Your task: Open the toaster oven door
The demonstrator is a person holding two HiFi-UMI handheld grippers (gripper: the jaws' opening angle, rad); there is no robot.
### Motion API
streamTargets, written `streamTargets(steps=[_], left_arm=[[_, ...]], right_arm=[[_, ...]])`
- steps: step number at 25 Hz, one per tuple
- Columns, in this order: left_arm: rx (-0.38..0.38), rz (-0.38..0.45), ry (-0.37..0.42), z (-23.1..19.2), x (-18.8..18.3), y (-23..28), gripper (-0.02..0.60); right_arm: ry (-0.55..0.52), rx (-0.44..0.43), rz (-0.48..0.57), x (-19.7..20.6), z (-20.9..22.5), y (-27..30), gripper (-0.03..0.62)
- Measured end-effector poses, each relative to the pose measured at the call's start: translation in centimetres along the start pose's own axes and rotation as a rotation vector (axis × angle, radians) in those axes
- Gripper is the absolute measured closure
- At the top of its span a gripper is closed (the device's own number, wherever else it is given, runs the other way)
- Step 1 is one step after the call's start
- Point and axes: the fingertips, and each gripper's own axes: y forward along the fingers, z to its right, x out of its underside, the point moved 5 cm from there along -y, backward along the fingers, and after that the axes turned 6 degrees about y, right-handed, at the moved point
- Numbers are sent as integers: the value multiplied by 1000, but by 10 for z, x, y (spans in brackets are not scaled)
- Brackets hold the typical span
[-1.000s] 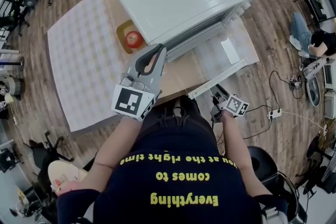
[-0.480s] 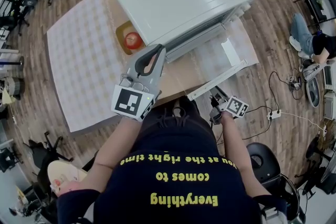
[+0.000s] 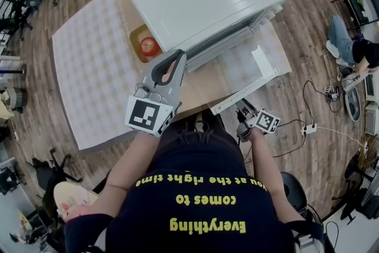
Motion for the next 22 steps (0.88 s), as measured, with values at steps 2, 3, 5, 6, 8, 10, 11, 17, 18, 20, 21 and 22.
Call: streamTargets(steps=[2, 3, 5, 6, 8, 10, 11, 17, 18, 20, 21, 22], left_arm=[[0, 0, 0, -1, 1, 1, 565], [0, 0, -1, -1, 1, 1, 565], [-1, -1, -2, -2, 2, 2, 565], [-1, -2, -3, -2, 2, 2, 565], [-1, -1, -3, -3, 2, 2, 565], [-1, 1, -4, -4, 2, 2, 565], [-2, 1, -4, -4, 2, 3, 565], [-5, 0, -6, -7, 1, 2, 565], [-5, 0, -7, -7, 1, 2, 565], [-4, 1, -8, -7, 1, 2, 565], [-4, 1, -8, -7, 1, 2, 565], [-3, 2, -8, -6, 1, 2, 565]], right_arm=[[-1, -4, -1, 0, -1, 0, 414], [2, -5, 1, 0, -1, 1, 411], [8, -21, 3, -1, -3, 3, 411], [6, -26, 2, -1, -4, 3, 411], [-21, -14, -8, -2, -5, 2, 410], [-28, -10, -14, -3, -6, 1, 405], [-26, -10, -15, -2, -6, -1, 404], [-15, 12, -12, -3, -3, -11, 401], [-18, 14, -12, -3, -4, -12, 402], [-42, 17, -10, -5, -6, -15, 402], [-65, 29, -7, -6, -6, -17, 403], [-96, 49, -5, -7, -5, -19, 411]])
